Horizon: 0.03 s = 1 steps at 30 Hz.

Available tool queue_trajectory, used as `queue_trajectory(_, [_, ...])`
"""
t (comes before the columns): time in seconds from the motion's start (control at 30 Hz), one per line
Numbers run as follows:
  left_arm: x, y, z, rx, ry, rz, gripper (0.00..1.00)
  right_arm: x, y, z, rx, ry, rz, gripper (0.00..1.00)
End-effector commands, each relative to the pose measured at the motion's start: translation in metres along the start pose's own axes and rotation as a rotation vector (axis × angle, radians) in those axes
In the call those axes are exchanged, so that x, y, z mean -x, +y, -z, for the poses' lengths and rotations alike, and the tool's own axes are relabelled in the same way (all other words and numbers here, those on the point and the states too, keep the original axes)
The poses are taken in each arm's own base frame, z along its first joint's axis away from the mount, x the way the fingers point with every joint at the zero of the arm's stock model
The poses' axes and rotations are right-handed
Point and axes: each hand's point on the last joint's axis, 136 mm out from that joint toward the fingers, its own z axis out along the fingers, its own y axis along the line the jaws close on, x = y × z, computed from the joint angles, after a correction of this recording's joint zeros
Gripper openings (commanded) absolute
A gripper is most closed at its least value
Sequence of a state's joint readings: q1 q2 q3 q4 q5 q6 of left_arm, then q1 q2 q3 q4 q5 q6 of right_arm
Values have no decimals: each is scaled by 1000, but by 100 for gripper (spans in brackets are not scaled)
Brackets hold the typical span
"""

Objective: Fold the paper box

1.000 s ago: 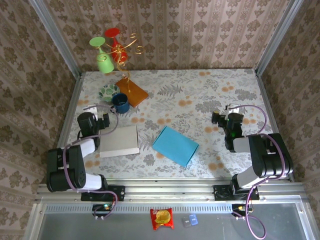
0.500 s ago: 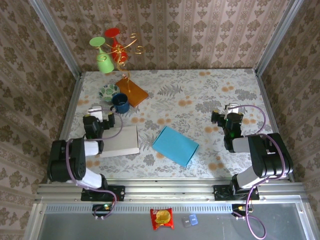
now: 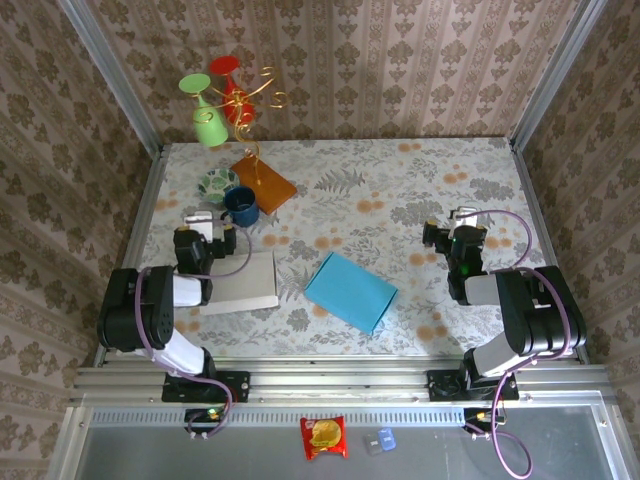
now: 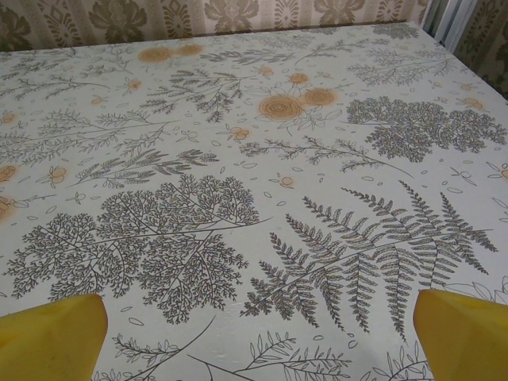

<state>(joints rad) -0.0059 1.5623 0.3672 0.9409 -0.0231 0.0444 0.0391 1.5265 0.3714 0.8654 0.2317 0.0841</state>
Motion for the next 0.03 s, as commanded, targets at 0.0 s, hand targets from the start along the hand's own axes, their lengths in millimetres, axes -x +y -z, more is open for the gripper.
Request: queue_trajectory(0.0, [7, 4, -1, 15, -17, 5, 100, 13, -1, -1, -24, -48, 4, 100])
